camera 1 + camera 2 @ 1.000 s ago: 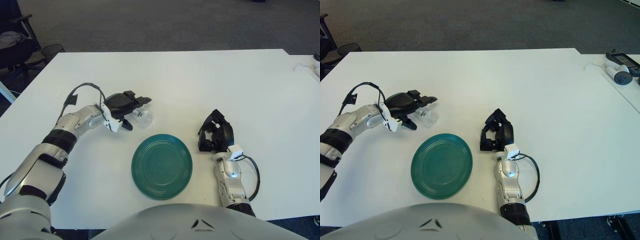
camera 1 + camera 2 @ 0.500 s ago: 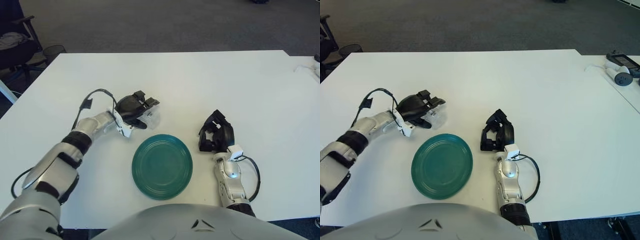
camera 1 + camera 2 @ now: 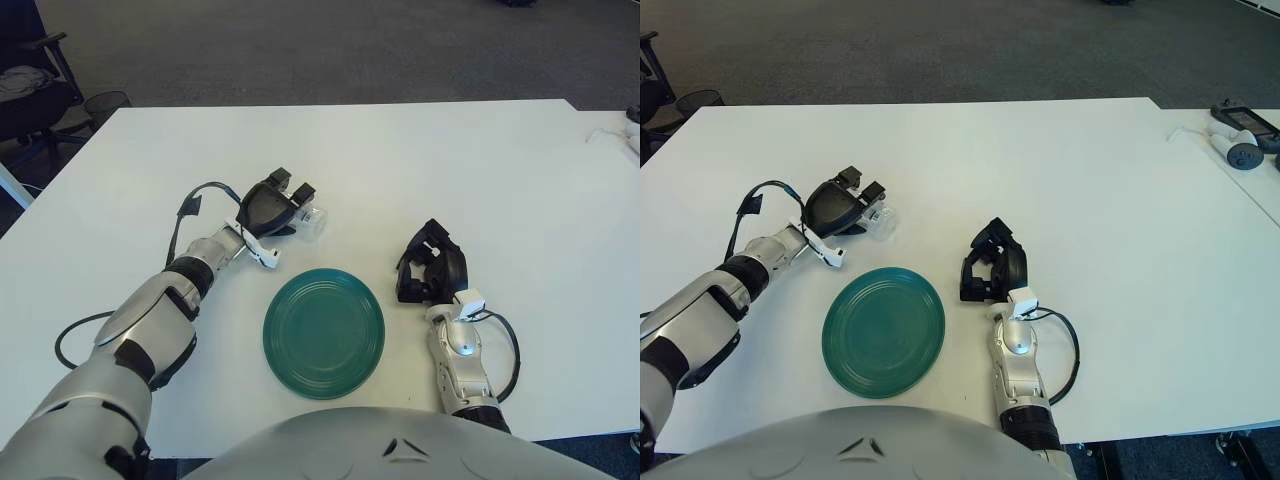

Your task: Put the bottle into the plate.

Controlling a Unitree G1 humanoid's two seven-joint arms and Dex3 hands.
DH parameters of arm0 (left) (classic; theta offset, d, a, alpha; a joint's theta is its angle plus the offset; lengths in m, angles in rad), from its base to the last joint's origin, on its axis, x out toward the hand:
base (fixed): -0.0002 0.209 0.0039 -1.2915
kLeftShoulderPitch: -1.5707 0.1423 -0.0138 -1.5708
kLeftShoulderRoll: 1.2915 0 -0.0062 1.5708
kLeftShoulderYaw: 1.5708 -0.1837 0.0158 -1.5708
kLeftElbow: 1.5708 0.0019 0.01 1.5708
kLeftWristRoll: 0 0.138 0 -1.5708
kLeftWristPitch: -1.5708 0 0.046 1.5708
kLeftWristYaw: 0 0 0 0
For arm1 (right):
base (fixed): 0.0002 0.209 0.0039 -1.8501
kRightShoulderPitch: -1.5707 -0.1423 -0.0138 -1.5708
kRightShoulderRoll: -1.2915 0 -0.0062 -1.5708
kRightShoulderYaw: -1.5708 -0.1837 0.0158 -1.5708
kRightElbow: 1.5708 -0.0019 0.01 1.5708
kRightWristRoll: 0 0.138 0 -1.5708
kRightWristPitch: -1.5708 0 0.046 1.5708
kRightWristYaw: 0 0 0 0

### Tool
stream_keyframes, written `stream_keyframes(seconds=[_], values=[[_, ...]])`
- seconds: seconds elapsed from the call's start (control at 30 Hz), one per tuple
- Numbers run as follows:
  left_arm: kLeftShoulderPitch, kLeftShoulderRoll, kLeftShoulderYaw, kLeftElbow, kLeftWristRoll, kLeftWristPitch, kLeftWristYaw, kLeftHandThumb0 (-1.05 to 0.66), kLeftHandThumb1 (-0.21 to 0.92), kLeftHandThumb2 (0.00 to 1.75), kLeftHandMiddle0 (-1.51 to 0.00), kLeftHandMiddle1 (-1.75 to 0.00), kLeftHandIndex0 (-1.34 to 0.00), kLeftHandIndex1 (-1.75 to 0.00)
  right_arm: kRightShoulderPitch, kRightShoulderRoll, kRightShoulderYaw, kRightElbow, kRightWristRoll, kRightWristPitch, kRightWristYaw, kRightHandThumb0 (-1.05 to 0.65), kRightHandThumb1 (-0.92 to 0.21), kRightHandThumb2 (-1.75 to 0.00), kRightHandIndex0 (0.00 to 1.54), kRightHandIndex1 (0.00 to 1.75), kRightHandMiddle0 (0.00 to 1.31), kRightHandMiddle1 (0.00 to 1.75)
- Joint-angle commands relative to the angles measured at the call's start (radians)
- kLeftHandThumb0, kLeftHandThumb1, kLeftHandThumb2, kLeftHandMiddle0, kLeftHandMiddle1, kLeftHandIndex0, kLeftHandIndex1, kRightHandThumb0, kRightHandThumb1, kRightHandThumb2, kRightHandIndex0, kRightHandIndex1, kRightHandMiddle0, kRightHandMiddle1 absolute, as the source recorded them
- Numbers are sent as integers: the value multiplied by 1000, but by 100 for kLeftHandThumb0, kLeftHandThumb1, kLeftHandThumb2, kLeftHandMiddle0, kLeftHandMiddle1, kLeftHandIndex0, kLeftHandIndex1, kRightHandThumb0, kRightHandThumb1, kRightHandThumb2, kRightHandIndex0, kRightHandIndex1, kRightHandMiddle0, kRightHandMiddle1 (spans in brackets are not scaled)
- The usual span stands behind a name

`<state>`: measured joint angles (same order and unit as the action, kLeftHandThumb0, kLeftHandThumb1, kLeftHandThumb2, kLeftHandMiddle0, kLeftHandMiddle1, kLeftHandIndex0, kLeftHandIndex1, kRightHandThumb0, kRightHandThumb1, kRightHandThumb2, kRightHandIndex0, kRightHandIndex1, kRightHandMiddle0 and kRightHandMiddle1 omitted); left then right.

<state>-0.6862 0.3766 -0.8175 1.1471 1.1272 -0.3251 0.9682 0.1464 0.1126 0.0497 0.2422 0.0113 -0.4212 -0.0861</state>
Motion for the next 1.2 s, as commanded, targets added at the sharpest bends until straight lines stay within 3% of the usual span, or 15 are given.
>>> stream_keyframes(seconds=[0.0,0.27,0.67,1.17], values=[[99,-9,-56,100,28,4,-5,0,-6,174,-89,-175,-67,-174,98,27,-4,93,13,51,-6,0,2,-165,92,159,64,175],[97,-26,-69,140,13,-22,116,0,-6,175,-89,-175,-67,-174,98,23,-7,88,26,51,10,0,3,-166,92,160,64,175],[86,-21,-78,165,-11,-38,114,0,-5,174,-89,-175,-66,-175,104,20,-8,80,16,62,3,0,4,-166,93,159,65,175],[-13,103,-44,73,-62,-202,129,0,2,166,-84,-174,-60,-175,96,15,-5,98,11,47,9,0,4,-167,93,158,66,175]])
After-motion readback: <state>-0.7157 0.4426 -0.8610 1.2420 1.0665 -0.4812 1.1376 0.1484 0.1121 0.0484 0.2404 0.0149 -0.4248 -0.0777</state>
